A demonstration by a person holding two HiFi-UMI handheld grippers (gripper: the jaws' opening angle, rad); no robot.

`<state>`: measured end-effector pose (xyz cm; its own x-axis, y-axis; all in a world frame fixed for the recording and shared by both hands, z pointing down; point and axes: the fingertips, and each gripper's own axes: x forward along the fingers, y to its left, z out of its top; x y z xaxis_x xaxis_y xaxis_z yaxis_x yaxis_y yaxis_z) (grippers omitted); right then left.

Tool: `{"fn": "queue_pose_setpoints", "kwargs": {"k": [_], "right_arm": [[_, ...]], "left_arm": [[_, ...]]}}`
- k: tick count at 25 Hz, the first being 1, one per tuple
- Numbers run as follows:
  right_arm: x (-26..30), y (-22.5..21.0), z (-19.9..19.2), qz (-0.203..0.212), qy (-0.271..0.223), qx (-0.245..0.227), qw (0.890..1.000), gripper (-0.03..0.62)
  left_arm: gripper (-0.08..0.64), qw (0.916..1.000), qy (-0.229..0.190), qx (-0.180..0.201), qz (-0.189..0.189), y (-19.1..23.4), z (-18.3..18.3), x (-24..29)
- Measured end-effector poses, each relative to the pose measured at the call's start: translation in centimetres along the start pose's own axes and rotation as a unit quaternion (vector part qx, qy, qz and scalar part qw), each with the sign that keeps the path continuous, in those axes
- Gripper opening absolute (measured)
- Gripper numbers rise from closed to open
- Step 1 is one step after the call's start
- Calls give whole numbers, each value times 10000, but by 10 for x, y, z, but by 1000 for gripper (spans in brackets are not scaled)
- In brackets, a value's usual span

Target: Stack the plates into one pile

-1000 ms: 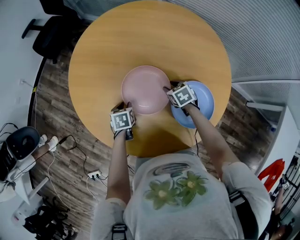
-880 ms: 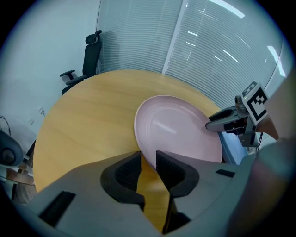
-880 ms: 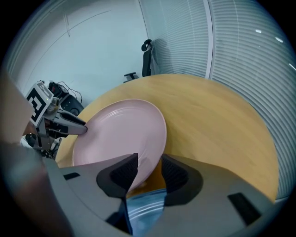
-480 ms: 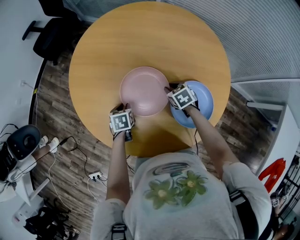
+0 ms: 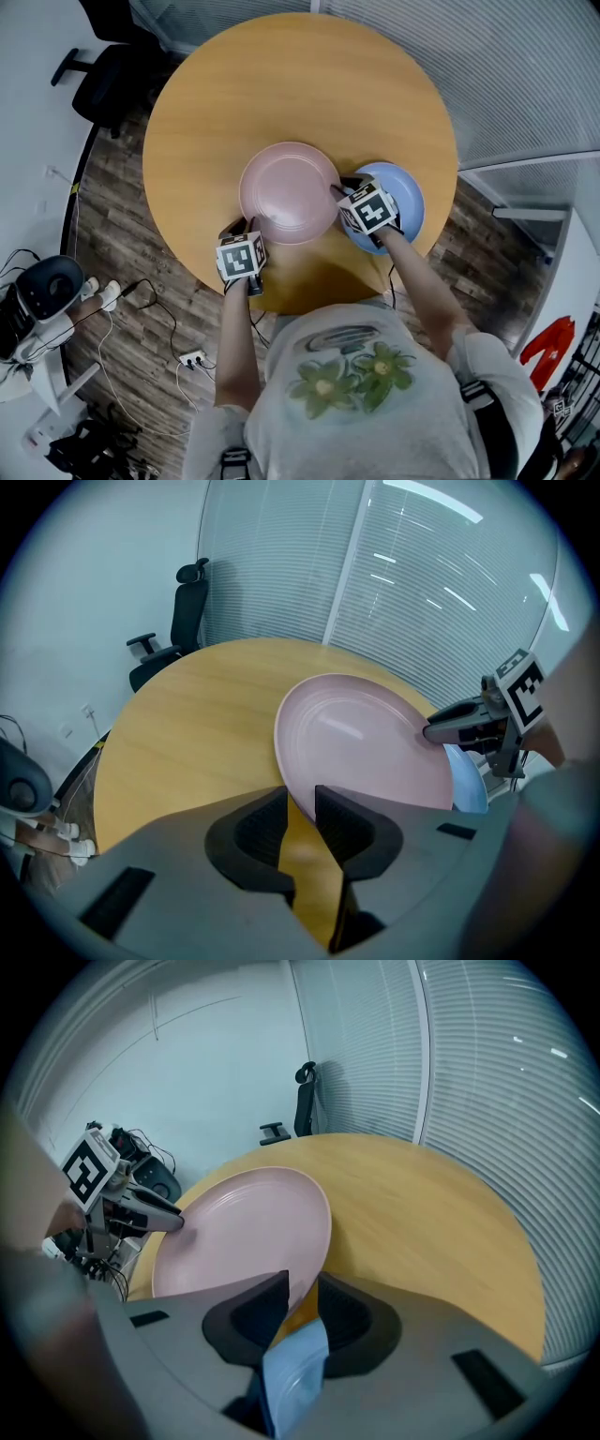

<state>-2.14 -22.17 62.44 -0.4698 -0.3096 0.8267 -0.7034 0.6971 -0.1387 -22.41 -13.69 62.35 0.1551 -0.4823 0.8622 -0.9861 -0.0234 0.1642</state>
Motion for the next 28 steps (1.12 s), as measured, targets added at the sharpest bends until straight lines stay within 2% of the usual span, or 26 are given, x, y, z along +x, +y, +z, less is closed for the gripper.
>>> {"fn": "queue_pose_setpoints", "kwargs": {"k": [14,20,28], "right_arm": [[-52,52,-55,-120,-87,247,9996,117],[-65,76,-83,-58,-56,331,9994,117],[-81,96,-114,-70,-56,432,9990,117]], "left_arm": [[98,9998,-114,119,-59,-16,-49,-58],[89,9999,-95,-55,-107,-21,-79,-77],[88,9998,34,140,-109,-29,-106,-88]]}}
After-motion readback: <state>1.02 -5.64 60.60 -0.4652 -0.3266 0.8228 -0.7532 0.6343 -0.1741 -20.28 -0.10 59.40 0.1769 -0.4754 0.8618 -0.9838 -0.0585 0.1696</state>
